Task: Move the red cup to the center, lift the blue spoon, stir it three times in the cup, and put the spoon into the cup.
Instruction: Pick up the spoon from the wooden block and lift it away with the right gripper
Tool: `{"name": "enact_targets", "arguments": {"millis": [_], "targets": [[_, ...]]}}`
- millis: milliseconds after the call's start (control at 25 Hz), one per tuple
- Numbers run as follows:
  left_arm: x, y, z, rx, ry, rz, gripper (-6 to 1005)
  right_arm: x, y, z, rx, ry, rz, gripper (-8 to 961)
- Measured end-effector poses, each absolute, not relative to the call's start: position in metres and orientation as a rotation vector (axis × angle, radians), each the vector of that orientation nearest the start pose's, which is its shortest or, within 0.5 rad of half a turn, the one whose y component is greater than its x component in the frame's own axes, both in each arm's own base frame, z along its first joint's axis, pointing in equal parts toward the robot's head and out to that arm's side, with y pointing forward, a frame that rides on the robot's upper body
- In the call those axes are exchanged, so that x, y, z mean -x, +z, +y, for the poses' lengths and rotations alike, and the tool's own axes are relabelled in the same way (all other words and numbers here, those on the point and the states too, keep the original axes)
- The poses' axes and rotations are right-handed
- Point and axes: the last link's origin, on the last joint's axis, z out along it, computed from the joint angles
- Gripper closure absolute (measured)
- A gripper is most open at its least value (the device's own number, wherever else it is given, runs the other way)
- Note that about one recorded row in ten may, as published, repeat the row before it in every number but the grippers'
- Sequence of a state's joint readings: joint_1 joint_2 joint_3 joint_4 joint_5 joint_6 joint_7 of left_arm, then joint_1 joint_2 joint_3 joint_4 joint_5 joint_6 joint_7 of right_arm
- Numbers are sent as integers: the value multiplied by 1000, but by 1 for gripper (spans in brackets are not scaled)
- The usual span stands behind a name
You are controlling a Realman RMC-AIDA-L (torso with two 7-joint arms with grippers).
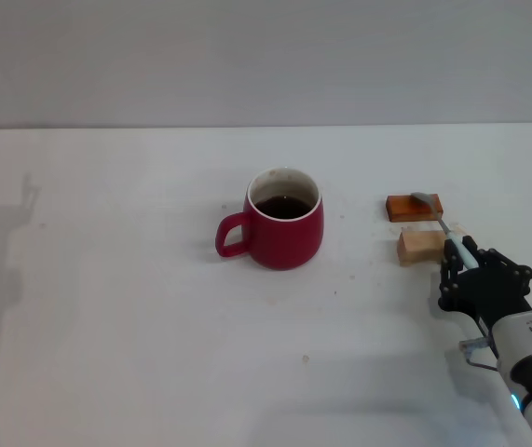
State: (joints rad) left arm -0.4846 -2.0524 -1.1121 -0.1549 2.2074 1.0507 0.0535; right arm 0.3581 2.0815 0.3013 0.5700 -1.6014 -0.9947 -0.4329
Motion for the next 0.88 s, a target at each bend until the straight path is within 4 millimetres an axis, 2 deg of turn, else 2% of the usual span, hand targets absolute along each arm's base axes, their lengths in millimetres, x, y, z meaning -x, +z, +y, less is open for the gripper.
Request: {"name": "enact_targets", "arguments": {"millis": [880], "targets": [[360, 33, 353, 1343, -492, -557, 152, -286, -97, 289, 1712, 437, 559, 792]]}}
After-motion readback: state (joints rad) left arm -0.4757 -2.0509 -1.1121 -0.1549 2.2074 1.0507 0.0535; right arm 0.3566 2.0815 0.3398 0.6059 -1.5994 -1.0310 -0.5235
